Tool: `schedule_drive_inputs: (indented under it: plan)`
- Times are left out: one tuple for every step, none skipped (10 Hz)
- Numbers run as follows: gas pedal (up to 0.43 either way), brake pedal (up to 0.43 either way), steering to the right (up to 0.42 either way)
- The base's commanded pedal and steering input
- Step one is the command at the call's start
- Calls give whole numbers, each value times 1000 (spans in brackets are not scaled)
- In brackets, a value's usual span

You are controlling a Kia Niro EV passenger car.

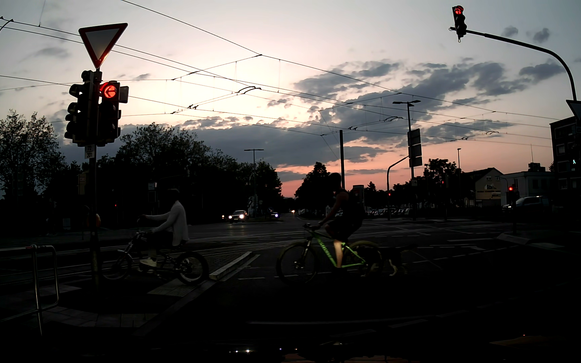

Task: Follow the waypoints while adhering to traffic rules and regulations

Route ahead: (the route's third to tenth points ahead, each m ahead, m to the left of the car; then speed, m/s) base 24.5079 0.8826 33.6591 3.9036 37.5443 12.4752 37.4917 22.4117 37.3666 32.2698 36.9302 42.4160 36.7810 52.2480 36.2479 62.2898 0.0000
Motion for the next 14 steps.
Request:
schedule_drive_inputs:
  plan:
    - [0, 244, 27]
    - [0, 244, 26]
    - [0, 244, 27]
    - [0, 244, 27]
    - [0, 244, 27]
    - [0, 244, 27]
    - [0, 244, 27]
    - [0, 244, 27]
    - [0, 244, 27]
    - [0, 244, 27]
    - [0, 244, 27]
    - [0, 238, 27]
    - [0, 244, 26]
    - [0, 244, 27]
